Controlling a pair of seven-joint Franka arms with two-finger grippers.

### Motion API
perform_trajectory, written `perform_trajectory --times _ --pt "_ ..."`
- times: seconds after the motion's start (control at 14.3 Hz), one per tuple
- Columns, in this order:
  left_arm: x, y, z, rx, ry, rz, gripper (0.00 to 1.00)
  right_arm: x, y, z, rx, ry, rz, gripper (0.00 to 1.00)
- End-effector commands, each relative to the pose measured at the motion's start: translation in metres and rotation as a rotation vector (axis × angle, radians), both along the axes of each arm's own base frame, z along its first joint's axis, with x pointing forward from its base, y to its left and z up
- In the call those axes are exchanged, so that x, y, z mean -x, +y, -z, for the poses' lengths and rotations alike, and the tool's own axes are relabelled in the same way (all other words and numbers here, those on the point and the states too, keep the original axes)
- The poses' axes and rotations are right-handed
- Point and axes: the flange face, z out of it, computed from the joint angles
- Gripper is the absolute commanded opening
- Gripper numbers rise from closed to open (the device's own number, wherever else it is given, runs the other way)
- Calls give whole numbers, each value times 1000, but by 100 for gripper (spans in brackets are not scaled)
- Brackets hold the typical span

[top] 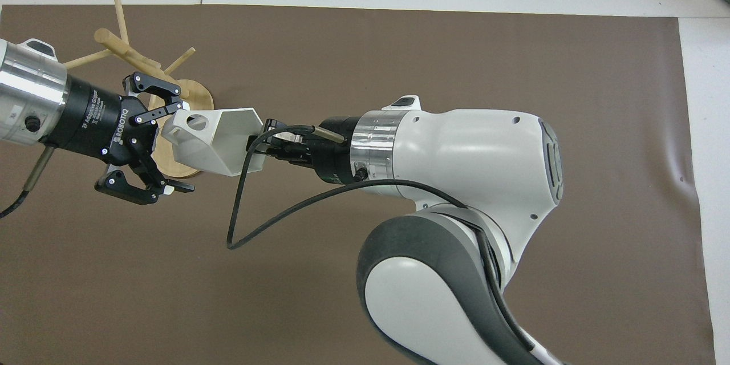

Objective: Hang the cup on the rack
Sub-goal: 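Grasp the white cup with the left gripper beside the right gripper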

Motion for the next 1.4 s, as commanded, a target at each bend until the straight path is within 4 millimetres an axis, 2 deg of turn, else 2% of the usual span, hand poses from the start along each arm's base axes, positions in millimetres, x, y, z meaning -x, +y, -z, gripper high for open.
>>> perform_trajectory --times 0.0,0.07,0.21,0.28,0.35,0.77,0.91,1.05,1.12,1.19,1.33 --pt "12 -2 -3 11 17 -11 81 0 2 -1 -30 22 32 0" --pt "12 -2 -3 12 17 -12 67 0 2 -1 -30 22 32 0" --pt "12 -1 -4 17 16 -13 34 0 2 -1 -31 23 32 0" --pt "12 -1 -5 17 15 -13 14 0 2 -1 -31 23 32 0" --pt "12 1 -5 18 16 -17 0 0 2 -1 -31 23 32 0" --pt "13 7 -11 18 6 -34 0 0 2 -1 -31 23 32 0" --pt "12 8 -10 13 15 -52 0 0 2 -1 -30 23 30 20" --pt "12 8 -11 13 16 -58 0 0 2 -1 -29 19 28 46" --pt "12 9 -10 12 18 -59 0 1 2 -1 -22 7 25 66" --pt "12 9 -10 11 18 -59 0 1 2 -2 -19 1 23 98" --pt "12 9 -10 8 21 -67 0 1 2 -2 -19 1 23 100"
